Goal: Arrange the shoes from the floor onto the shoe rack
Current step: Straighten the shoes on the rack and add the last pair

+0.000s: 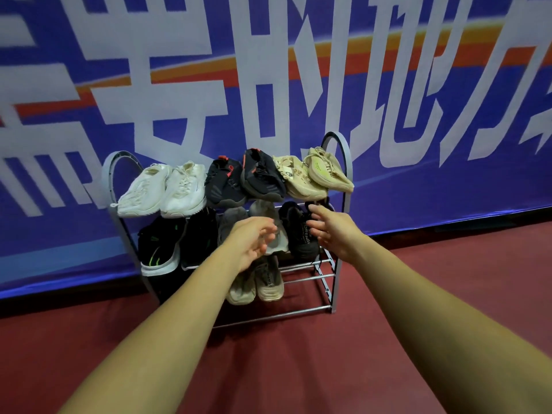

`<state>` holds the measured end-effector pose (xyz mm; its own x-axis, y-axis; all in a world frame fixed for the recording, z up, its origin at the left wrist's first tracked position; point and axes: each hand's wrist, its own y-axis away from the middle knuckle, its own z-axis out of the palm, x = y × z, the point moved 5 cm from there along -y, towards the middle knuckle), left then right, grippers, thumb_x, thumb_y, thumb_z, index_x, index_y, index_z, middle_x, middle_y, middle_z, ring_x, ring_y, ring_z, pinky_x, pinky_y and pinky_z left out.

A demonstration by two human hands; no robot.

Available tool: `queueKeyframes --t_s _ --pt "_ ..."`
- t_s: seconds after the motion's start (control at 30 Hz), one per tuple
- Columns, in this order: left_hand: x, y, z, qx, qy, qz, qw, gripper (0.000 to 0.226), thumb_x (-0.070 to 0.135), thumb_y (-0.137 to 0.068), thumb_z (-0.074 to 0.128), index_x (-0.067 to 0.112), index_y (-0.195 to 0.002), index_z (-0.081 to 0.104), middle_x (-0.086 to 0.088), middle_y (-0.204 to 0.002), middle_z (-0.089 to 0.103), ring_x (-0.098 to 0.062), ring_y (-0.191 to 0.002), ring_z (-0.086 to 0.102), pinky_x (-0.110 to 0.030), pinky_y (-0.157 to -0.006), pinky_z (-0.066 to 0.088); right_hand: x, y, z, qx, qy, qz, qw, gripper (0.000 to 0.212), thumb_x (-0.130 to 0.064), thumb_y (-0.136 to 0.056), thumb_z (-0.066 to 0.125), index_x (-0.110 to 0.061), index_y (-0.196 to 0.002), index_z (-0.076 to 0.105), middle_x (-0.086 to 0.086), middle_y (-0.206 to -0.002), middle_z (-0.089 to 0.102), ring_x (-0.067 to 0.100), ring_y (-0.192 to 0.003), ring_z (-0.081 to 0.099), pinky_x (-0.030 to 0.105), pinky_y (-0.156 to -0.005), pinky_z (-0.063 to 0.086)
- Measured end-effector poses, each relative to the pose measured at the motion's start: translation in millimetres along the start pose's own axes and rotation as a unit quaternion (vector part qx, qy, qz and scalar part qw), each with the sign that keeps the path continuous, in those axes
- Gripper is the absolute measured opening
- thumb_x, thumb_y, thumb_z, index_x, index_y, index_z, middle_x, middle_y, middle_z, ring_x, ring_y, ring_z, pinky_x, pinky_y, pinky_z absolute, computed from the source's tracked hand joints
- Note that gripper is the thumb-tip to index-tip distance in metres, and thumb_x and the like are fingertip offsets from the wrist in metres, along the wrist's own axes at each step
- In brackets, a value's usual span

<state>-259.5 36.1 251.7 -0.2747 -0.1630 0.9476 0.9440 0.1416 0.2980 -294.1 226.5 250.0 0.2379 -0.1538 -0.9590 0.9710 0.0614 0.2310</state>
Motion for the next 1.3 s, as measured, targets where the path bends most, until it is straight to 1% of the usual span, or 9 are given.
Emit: queueKeyframes --t_s 0.17,0.27,0.43,0.57,0.63,0.73,0.87,1.13,1.3 --pt "-8.6 16.3 -75.8 0.086 -0.064 0.0 0.994 0.005 0.015 -0.086 0.064 0.019 -0.083 0.067 0.003 -0.079 0.069 -0.007 -0.066 0.06 -0.019 -0.055 0.036 16.3 -1.1 48.3 -0.046 0.039 0.002 0.998 0.044 -0.041 -0.09 0.067 -0.009 -0.121 0.065 0.009 -0.105 0.071 0.011 -0.069 0.06 0.02 -0.05 0.037" --pt "-14.2 20.1 -115.5 0.119 -0.07 -0.012 0.99 0.007 0.018 -0.088 0.063 0.02 -0.082 0.066 0.004 -0.079 0.069 -0.007 -0.067 0.058 -0.02 -0.056 0.036 28.7 -0.1 81.6 -0.061 0.063 0.0 0.996 0.042 -0.039 -0.087 0.071 -0.006 -0.112 0.067 0.004 -0.082 0.067 0.01 -0.059 0.054 0.021 -0.049 0.035" --pt "-19.8 20.7 -165.2 0.163 -0.07 -0.029 0.984 0.006 0.02 -0.088 0.064 0.019 -0.082 0.064 0.005 -0.083 0.069 -0.007 -0.067 0.058 -0.02 -0.056 0.037 57.1 3.6 144.4 -0.106 0.1 0.01 0.989 0.035 -0.036 -0.089 0.071 -0.007 -0.107 0.064 0.007 -0.084 0.064 0.011 -0.057 0.054 0.021 -0.05 0.037" --pt "-28.0 16.3 -196.5 0.188 -0.049 -0.053 0.98 0.007 0.024 -0.088 0.063 0.018 -0.085 0.065 0.007 -0.081 0.068 -0.006 -0.065 0.058 -0.02 -0.055 0.037 90.4 -0.4 191.3 -0.133 0.119 0.043 0.983 0.031 -0.039 -0.087 0.07 -0.008 -0.092 0.064 0.009 -0.081 0.066 0.015 -0.06 0.056 0.027 -0.06 0.041" --pt "-33.0 13.1 -208.6 0.2 -0.043 -0.063 0.977 0.009 0.024 -0.088 0.063 0.018 -0.082 0.064 0.006 -0.079 0.067 -0.006 -0.063 0.057 -0.02 -0.055 0.037 108.5 -3.1 209.9 -0.13 0.119 0.066 0.982 0.035 -0.039 -0.087 0.07 -0.007 -0.099 0.063 0.009 -0.08 0.067 0.016 -0.063 0.057 0.028 -0.063 0.044" --pt "-37.8 4.4 -218.3 0.203 -0.034 -0.071 0.976 0.011 0.024 -0.089 0.063 0.018 -0.079 0.062 0.006 -0.078 0.066 -0.007 -0.063 0.056 -0.02 -0.055 0.037 131.8 -8.4 227.4 -0.101 0.116 0.1 0.983 0.037 -0.037 -0.089 0.069 -0.006 -0.106 0.06 0.014 -0.085 0.065 0.016 -0.056 0.053 0.023 -0.05 0.037" --pt "-41.4 -11.6 -220.5 0.189 -0.027 -0.077 0.979 0.01 0.027 -0.088 0.063 0.018 -0.085 0.063 0.005 -0.084 0.067 -0.008 -0.068 0.059 -0.021 -0.055 0.037 150.1 -18.9 242.4 -0.074 0.086 0.127 0.985 0.026 -0.036 -0.091 0.067 -0.012 -0.089 0.057 0.016 -0.089 0.065 0.015 -0.053 0.052 0.021 -0.048 0.038" --pt "-65.7 -30.9 -249.1 0.277 0.013 -0.098 0.956 0.039 0.044 -0.082 0.07 0.012 -0.102 0.064 -0.001 -0.082 0.066 -0.013 -0.062 0.057 -0.025 -0.054 0.038 163.9 -39.9 251.7 -0.06 0.038 0.147 0.987 0.016 -0.026 -0.095 0.063 -0.01 -0.09 0.06 0.012 -0.083 0.069 0.011 -0.05 0.051 0.019 -0.046 0.038" --pt "-72.9 -38.7 -244.0 0.265 0.101 -0.117 0.952 0.039 0.045 -0.088 0.067 0.017 -0.112 0.053 -0.01 -0.103 0.067 -0.018 -0.081 0.065 -0.025 -0.053 0.04 165.6 -39.7 253.9 -0.059 0.04 0.151 0.986 0.015 -0.027 -0.095 0.063 -0.012 -0.091 0.062 0.009 -0.084 0.07 0.011 -0.054 0.054 0.021 -0.05 0.04"
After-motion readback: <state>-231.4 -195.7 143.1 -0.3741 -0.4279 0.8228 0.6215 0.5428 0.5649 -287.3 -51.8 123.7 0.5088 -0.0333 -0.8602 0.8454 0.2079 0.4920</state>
